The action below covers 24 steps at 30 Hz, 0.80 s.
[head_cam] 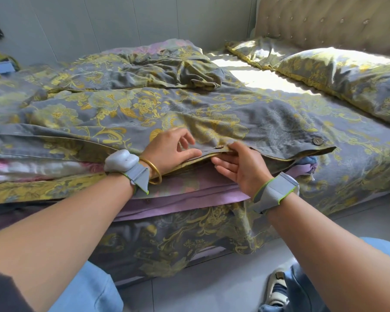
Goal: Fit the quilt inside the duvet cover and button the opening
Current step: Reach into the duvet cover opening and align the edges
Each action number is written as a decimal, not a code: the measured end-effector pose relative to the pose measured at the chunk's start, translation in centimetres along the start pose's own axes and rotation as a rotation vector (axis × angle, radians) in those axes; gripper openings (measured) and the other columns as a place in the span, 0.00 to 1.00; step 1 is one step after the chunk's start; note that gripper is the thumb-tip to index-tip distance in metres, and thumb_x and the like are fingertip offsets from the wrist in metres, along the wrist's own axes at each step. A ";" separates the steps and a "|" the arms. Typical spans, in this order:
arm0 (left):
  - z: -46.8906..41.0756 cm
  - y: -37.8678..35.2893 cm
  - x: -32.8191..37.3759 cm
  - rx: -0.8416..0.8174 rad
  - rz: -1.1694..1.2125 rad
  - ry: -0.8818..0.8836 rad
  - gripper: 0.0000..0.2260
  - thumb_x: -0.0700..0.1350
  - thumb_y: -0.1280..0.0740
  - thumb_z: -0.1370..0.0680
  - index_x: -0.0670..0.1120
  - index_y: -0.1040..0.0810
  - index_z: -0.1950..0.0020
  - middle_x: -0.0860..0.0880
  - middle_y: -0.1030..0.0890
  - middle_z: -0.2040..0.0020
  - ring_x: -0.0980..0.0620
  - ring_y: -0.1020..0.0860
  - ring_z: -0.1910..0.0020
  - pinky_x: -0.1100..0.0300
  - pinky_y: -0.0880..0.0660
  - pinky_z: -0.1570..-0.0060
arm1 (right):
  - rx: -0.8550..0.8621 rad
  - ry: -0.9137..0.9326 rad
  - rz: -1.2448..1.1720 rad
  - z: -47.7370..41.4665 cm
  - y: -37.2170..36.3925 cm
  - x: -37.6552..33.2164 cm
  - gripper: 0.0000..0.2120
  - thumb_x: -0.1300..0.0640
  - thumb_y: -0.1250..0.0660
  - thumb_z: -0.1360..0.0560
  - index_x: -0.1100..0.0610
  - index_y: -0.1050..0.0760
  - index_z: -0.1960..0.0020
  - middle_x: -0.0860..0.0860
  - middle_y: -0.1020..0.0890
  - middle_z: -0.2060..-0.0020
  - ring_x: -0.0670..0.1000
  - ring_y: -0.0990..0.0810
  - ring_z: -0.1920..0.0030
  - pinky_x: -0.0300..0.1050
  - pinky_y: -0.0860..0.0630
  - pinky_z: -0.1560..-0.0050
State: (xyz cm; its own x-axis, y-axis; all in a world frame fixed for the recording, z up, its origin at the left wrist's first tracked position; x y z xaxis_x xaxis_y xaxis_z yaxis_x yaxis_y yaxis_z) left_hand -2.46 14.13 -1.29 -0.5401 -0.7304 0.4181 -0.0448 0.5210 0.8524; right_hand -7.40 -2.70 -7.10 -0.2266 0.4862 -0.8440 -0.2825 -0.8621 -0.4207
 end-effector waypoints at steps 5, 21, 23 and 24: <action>1.4 0.1 5.4 0.087 0.170 -0.332 0.08 0.49 0.29 0.26 0.45 0.18 0.59 0.53 0.19 0.65 0.57 0.24 0.68 0.67 0.30 0.66 | -0.013 -0.034 0.085 -0.1 0.3 -0.4 0.14 0.54 0.44 0.20 0.61 0.24 0.56 0.54 0.15 0.68 0.50 0.16 0.69 0.40 0.20 0.68; 4.4 -6.2 -1.1 0.234 1.536 1.062 0.03 0.37 0.40 0.21 0.41 0.27 0.53 0.41 0.22 0.59 0.45 0.21 0.61 0.52 0.23 0.64 | -0.220 0.046 0.744 1.5 -2.1 -3.8 0.25 0.38 0.38 0.23 0.57 0.25 0.67 0.54 0.16 0.69 0.45 0.24 0.79 0.33 0.42 0.83; 4.6 -6.2 -0.7 0.217 1.519 1.074 0.03 0.38 0.38 0.22 0.43 0.27 0.55 0.43 0.22 0.59 0.47 0.22 0.62 0.54 0.24 0.65 | -0.342 0.244 0.758 2.9 -4.3 -4.5 0.22 0.42 0.34 0.24 0.58 0.23 0.66 0.56 0.16 0.68 0.47 0.22 0.76 0.35 0.37 0.82; 4.7 -6.2 -0.6 0.212 1.518 1.075 0.03 0.38 0.37 0.22 0.43 0.26 0.55 0.44 0.22 0.60 0.47 0.23 0.62 0.54 0.24 0.65 | -0.383 0.347 0.757 3.4 -5.2 -4.7 0.18 0.45 0.31 0.25 0.59 0.22 0.64 0.56 0.15 0.66 0.48 0.20 0.74 0.37 0.33 0.80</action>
State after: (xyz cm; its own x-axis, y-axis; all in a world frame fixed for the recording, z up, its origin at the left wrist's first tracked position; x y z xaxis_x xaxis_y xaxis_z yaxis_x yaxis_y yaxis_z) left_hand -5.79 13.42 -8.25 0.4733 0.4624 0.7497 -0.2318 0.8865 -0.4005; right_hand -8.00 0.02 0.19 0.0851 -0.2450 -0.9658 0.1695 -0.9516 0.2564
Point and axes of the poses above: each hand's wrist, its own z-axis away from the middle knuckle, its own y-axis out of the back of the hand, x = y × z, the point moved 6 cm from there along -z, towards the middle knuckle
